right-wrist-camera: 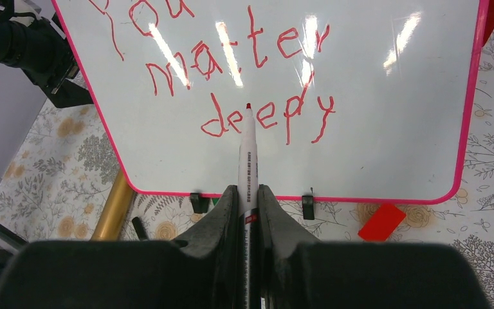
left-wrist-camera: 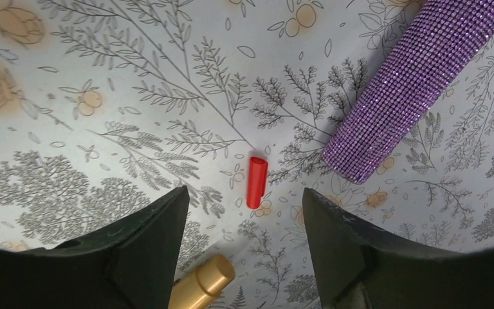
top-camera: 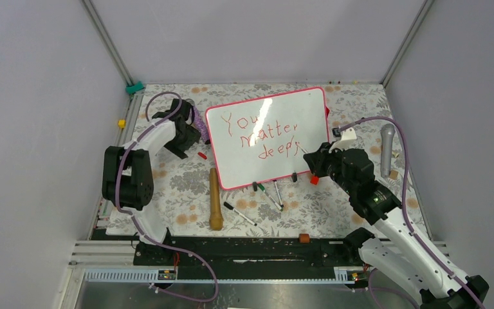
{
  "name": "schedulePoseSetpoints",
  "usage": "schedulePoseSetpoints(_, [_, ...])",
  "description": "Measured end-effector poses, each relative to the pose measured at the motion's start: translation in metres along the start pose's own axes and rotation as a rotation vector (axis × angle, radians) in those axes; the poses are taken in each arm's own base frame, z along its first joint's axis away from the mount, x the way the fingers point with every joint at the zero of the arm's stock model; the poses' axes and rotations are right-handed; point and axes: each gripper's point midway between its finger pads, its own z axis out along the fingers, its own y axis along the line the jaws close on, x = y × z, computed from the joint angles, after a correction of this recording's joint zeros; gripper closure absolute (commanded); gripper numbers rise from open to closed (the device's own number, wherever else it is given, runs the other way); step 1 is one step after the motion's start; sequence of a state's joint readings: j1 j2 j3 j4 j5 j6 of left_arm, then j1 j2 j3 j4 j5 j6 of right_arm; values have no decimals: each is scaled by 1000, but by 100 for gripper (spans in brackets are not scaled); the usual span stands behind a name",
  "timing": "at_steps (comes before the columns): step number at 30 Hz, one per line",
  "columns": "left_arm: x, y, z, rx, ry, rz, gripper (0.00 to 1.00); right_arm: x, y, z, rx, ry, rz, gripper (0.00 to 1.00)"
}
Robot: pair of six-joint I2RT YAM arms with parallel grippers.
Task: Write a sentence on the whiteboard
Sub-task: Close the whiteboard marker at the center of the board.
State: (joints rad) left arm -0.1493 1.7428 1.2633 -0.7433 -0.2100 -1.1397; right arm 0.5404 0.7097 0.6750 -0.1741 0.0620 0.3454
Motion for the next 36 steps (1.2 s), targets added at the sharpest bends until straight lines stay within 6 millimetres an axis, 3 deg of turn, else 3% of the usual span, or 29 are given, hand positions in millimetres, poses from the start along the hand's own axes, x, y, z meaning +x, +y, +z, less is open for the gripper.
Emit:
schedulePoseSetpoints(6, [11,-6,17,-23,46,-7,43,0,-1,0,6,-2,0,100])
schedulePoseSetpoints(10, [17,-5,23,-37,67,-24,53,0,-1,0,7,-2,-1,100])
schedulePoseSetpoints(19, [35,-7,44,-69,137,-32,56,2,-2,2,11,5,-2,100])
schedulePoseSetpoints(23, [36,-9,44,-64,143,-48,69,3,-3,2,12,6,-2,100])
schedulePoseSetpoints(27, [38,-13,46,-54,158,-63,99,3,-3,2,12,8,-2,100])
schedulePoseSetpoints(32, [36,-18,46,-19,146,-75,100,3,-2,1,9,6,-4,100])
schedulePoseSetpoints(36, [33,7,36,-48,132,-87,100,5,3,0,-25,17,-5,100])
